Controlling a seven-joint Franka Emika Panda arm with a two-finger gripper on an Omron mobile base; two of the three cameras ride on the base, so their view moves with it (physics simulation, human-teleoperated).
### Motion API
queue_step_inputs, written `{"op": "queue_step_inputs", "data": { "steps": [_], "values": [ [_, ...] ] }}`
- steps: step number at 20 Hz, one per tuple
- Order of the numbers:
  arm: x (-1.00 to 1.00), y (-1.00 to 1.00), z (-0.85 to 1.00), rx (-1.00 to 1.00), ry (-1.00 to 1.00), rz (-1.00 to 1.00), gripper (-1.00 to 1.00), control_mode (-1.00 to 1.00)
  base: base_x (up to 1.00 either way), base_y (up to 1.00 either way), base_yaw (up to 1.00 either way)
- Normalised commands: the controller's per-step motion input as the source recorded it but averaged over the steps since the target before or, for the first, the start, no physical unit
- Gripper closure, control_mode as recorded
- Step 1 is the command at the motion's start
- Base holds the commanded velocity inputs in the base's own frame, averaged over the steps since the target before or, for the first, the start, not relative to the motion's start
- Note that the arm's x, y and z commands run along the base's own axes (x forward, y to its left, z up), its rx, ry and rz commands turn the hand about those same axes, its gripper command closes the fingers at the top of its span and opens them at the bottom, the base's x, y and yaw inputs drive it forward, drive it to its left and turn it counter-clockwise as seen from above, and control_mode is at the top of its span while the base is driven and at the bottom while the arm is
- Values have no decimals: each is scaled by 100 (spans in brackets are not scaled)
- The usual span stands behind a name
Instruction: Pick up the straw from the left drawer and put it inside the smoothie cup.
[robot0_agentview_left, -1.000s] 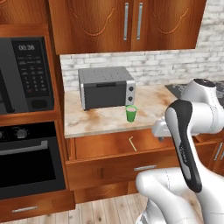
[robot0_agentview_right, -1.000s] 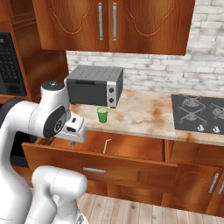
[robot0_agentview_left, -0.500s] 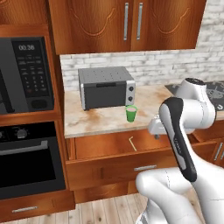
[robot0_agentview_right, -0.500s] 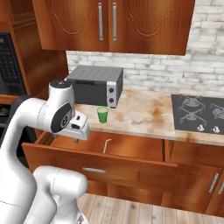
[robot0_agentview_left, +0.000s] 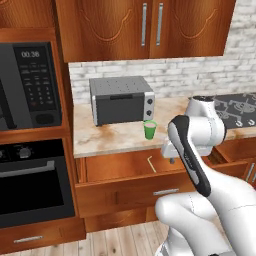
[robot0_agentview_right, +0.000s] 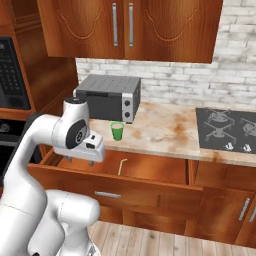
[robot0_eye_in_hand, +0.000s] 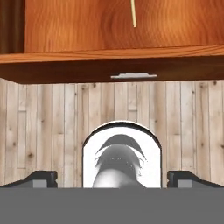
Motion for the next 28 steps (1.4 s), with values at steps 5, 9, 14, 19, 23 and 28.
{"op": "queue_step_inputs", "data": {
  "steps": [5, 9, 14, 19, 23, 28],
  "values": [
    [35, 0, -49, -4, 1, 0, -100, -100, 0, 0, 0],
    [46, 0, -30, 0, 0, 0, -100, -100, 0, 0, 0],
    [55, 0, -26, 0, 0, 0, -100, -100, 0, 0, 0],
    [53, 0, -28, 0, 0, 0, -100, -100, 0, 0, 0],
    [44, -1, -39, 0, 0, 0, -100, -100, 0, 0, 0],
    [37, -3, -46, -1, 0, 0, -100, -100, 0, 0, 0]
  ]
}}
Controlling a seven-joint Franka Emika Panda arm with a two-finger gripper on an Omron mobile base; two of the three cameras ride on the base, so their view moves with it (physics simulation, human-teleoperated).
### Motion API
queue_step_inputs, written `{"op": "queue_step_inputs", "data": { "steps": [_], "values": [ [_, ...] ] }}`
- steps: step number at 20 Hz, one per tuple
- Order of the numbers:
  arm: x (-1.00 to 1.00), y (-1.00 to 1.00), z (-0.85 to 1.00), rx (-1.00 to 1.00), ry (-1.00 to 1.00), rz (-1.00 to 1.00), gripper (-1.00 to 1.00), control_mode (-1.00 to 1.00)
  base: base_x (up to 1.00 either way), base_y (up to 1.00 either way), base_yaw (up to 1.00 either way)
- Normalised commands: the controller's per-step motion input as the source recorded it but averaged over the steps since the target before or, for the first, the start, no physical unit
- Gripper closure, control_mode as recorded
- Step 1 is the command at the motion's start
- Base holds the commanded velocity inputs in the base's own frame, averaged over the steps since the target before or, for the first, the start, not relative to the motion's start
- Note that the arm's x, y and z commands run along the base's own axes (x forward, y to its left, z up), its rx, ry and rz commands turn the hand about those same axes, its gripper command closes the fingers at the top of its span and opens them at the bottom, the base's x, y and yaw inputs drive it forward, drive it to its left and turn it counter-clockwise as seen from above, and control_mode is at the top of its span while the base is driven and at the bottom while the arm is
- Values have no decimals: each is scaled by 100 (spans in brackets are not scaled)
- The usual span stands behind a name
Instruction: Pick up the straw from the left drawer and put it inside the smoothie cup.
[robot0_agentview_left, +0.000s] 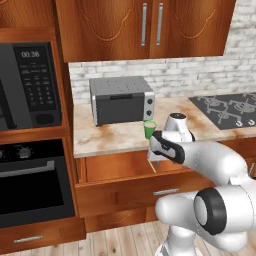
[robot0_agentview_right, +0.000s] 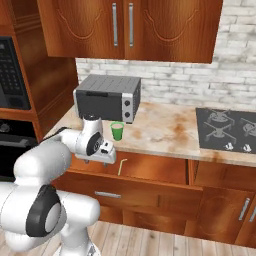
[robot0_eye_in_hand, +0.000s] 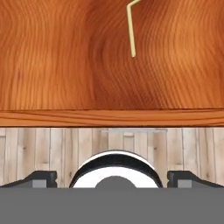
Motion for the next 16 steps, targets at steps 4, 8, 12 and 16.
{"op": "queue_step_inputs", "data": {
  "steps": [4, 8, 12, 16],
  "values": [
    [37, -4, -44, 0, 0, 0, -100, -100, 0, 0, 0],
    [42, -7, -35, 0, 0, 0, -100, -100, 0, 0, 0],
    [47, -9, -30, 0, 0, 0, -100, -100, 0, 0, 0],
    [46, -5, -34, 0, 0, 0, -100, -100, 0, 0, 0]
  ]
}}
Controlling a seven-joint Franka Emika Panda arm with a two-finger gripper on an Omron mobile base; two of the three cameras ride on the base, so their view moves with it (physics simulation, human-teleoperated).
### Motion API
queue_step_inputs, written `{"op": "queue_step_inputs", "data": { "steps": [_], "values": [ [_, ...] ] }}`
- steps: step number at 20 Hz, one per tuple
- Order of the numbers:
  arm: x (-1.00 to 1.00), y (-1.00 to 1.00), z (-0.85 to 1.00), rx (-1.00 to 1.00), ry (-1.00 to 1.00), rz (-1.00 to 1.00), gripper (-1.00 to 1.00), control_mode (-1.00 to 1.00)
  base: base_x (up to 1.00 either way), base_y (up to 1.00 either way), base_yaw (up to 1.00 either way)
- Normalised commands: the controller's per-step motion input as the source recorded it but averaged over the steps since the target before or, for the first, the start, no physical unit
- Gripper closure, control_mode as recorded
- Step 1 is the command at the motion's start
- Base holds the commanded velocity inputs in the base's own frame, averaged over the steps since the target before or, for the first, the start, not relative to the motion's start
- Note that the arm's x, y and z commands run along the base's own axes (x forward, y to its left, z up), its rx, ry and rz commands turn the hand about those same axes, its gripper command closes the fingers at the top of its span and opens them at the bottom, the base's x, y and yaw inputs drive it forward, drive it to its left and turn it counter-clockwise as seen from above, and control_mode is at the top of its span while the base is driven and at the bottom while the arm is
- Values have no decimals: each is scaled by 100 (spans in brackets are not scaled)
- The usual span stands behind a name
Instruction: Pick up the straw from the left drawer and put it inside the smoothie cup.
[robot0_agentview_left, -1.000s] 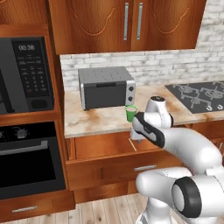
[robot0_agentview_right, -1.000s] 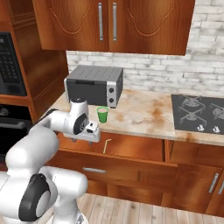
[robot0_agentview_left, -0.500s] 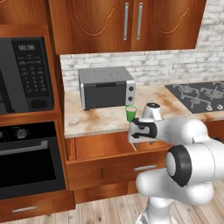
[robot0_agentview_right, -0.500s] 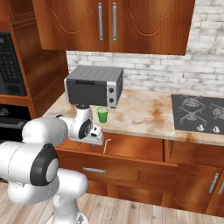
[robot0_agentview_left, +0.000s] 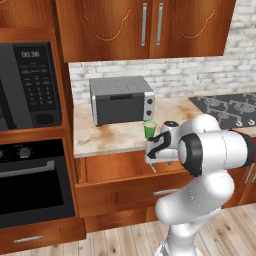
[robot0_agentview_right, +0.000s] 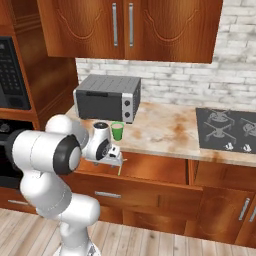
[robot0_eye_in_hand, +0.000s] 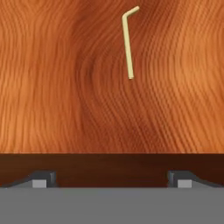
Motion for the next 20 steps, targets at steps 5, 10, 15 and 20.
{"op": "queue_step_inputs", "data": {
  "steps": [5, 10, 15, 20],
  "values": [
    [40, -3, -41, 0, 0, 0, -100, -100, 0, 0, 0],
    [40, -2, -42, 0, 3, 0, -100, -100, 0, 0, 0],
    [33, 0, -45, -2, 7, 0, -100, -100, 0, 0, 0],
    [15, 0, -41, -4, 12, 0, -100, -100, 0, 0, 0]
  ]
}}
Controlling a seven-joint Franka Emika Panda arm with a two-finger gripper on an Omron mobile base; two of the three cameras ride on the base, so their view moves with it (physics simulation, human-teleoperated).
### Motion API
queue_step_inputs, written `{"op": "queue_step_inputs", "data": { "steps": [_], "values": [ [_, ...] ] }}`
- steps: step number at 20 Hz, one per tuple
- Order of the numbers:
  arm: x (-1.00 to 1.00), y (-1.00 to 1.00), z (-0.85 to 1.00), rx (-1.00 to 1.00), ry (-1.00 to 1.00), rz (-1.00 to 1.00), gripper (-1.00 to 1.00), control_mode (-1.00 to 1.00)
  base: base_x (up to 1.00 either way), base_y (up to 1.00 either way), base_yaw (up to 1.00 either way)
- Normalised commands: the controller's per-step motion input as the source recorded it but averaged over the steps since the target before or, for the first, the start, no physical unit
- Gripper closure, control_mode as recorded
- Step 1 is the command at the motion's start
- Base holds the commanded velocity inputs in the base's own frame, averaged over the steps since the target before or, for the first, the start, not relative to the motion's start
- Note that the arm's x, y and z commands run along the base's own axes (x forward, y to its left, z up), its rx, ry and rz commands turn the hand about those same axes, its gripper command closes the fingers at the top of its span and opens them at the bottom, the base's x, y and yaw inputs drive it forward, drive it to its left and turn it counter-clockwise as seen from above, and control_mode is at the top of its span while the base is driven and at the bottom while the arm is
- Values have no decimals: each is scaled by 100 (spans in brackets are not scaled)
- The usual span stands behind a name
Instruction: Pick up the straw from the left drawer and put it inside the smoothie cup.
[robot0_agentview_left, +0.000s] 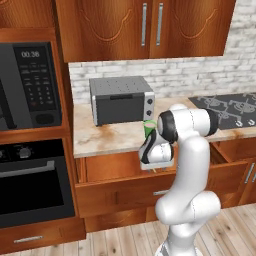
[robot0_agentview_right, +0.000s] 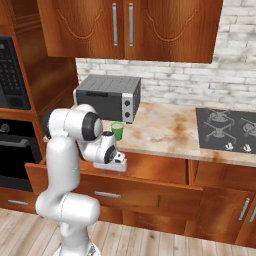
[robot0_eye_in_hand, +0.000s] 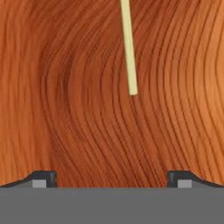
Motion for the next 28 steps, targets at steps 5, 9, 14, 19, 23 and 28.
{"op": "queue_step_inputs", "data": {
  "steps": [5, 9, 14, 19, 23, 28],
  "values": [
    [1, 0, -43, -4, 12, 0, -100, -100, 0, 0, 0],
    [-51, -11, -40, -2, 9, 3, -100, -100, 0, 0, 0],
    [-100, -18, -6, 0, 0, 8, -100, -100, 0, 0, 0],
    [-100, -4, 11, 0, -9, 14, -100, -100, 0, 0, 0],
    [-85, 0, 44, 0, -14, 17, -100, -100, 0, 0, 0],
    [-28, 0, 64, 0, -15, 12, -100, -100, 0, 0, 0]
  ]
}}
